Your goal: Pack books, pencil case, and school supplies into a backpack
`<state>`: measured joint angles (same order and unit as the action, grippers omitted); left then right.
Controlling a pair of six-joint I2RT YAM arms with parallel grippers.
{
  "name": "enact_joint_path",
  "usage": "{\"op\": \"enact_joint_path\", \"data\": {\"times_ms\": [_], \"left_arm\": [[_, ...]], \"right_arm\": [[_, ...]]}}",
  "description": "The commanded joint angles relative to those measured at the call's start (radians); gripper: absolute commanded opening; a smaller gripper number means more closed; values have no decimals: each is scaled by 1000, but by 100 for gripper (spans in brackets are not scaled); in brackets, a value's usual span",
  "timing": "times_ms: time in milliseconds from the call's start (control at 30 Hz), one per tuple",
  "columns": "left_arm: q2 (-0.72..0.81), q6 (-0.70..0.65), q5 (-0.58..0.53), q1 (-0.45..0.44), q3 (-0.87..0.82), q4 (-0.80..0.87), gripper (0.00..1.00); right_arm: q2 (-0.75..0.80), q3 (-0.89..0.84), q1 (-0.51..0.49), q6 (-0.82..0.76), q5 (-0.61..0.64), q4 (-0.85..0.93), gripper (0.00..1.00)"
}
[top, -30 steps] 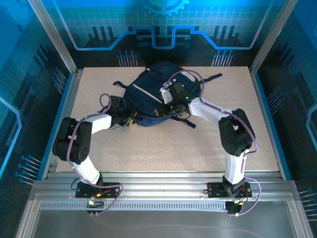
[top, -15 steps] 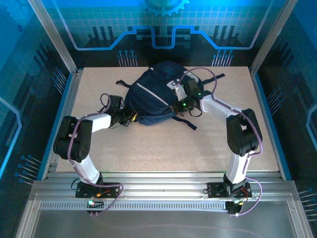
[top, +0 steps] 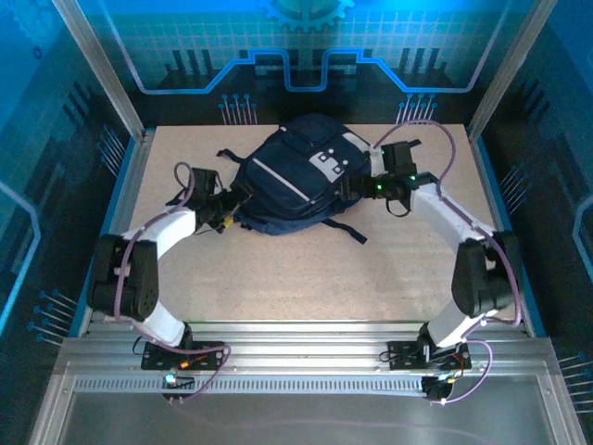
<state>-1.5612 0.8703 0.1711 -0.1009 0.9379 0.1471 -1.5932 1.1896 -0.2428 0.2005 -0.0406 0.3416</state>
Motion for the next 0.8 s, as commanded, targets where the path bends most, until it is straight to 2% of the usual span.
{"op": "enact_joint_path", "data": {"times_ms": [0,100,200,267,400,467,600,733,767], "left_arm": [[134,-224,-169,6,64,178,99],[225,-385,-340,8,45,210,99],[293,-537,-477,10,-27,144,99],[316,-605,-528,14,-78,86,99],[327,-701,-616,15,-217,-140,99],[323,-716,-686,15,-306,-281,99],[321,-801,-640,18,-503,-672,99],[259,-801,-570,45,-543,-825,99],[234,-809,-558,48,-546,-854,99]], "right_arm": [[73,-135,25,-36,214,-72,100],[136,-297,65,-81,314,-243,100],[180,-486,85,-136,342,-527,100],[188,-566,88,-174,349,-674,100],[196,-699,106,-190,362,-912,100],[183,-747,137,-167,328,-1010,100],[165,-789,194,-121,256,-1083,100],[97,-832,193,-139,240,-1231,100],[108,-817,185,-136,252,-1180,100]]}}
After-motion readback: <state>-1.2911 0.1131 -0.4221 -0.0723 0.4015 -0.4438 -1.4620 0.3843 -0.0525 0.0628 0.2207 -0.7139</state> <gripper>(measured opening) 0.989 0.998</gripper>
